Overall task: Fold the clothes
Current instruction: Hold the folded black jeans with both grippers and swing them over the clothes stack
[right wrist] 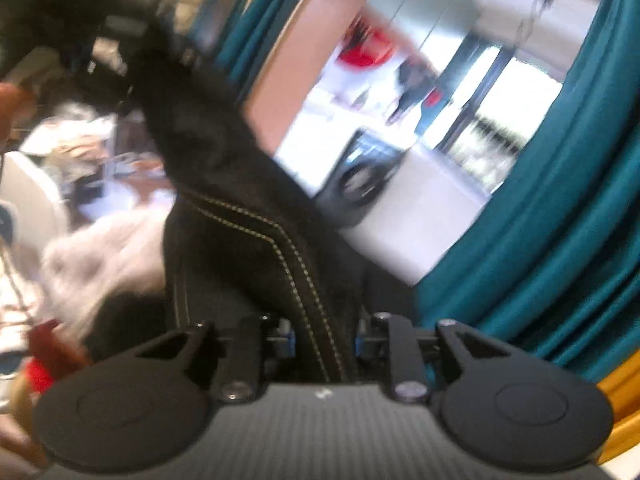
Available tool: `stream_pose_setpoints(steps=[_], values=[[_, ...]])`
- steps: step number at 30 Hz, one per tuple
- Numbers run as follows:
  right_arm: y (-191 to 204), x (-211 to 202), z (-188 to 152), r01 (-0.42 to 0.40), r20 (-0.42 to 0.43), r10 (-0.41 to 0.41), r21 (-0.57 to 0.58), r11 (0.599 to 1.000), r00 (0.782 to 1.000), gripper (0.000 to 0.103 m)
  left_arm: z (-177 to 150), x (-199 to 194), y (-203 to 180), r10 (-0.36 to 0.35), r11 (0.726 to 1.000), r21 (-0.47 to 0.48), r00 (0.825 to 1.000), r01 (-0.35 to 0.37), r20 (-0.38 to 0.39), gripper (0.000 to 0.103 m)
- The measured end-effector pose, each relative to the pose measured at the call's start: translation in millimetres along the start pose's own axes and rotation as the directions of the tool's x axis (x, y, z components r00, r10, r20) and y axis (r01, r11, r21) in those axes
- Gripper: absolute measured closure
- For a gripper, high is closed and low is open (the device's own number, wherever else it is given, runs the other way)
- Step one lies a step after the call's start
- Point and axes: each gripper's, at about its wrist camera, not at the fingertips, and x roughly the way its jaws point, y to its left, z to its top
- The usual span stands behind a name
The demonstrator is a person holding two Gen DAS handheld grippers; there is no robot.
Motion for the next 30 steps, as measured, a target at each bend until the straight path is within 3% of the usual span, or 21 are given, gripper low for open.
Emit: stream_pose_setpoints(steps=[2, 6, 10, 15, 19, 21, 22, 25, 28, 30], values=[[-4, -25, 25, 0.094, 0.065, -0.088, -0.092, 0.991, 0.994, 0.082, 12, -4, -13, -0.027, 0.999, -0.018, 1.000, 0.027, 0.004, 0.077], [0, -54, 56, 0.229, 0.159, -0.189, -0.294, 0.928, 0.969, 0.082, 30, -11, -25, -0.058, 0.997, -0.052, 0.998, 0.058, 0.005, 0.077], [-12, -46, 71, 0.259, 0.184, -0.208, -0.324, 0.910, 0.961, 0.083, 43, 3, -30, -0.039, 0.999, -0.035, 0.999, 0.039, 0.021, 0.077], [-29, -6, 82, 0.290, 0.202, -0.237, -0.297, 0.910, 0.950, 0.083, 68, 29, -32, -0.013, 1.000, -0.007, 0.999, 0.014, 0.047, 0.077], [-33, 22, 92, 0.383, 0.279, -0.306, -0.284, 0.879, 0.910, 0.083, 75, 33, -28, -0.024, 1.000, 0.015, 0.996, 0.023, 0.091, 0.077], [-29, 31, 86, 0.420, 0.321, -0.325, -0.293, 0.859, 0.890, 0.083, 62, 28, -13, -0.030, 1.000, 0.001, 0.998, 0.030, 0.061, 0.076], [-24, 32, 79, 0.413, 0.319, -0.317, -0.304, 0.858, 0.893, 0.083, 52, 26, -3, -0.025, 0.999, -0.028, 0.999, 0.026, 0.029, 0.076], [0, 31, 38, 0.306, 0.227, -0.235, -0.362, 0.881, 0.945, 0.084, 4, 24, 48, 0.002, 0.981, -0.189, 0.988, -0.032, -0.156, 0.076], [37, 35, -17, 0.135, 0.064, -0.119, -0.411, 0.902, 0.991, 0.084, -52, 29, 100, 0.077, 0.946, -0.271, 0.934, -0.180, -0.350, 0.076], [64, 40, -50, 0.046, -0.027, -0.064, -0.438, 0.898, 0.998, 0.084, -72, 34, 121, 0.106, 0.925, -0.295, 0.907, -0.241, -0.409, 0.076]])
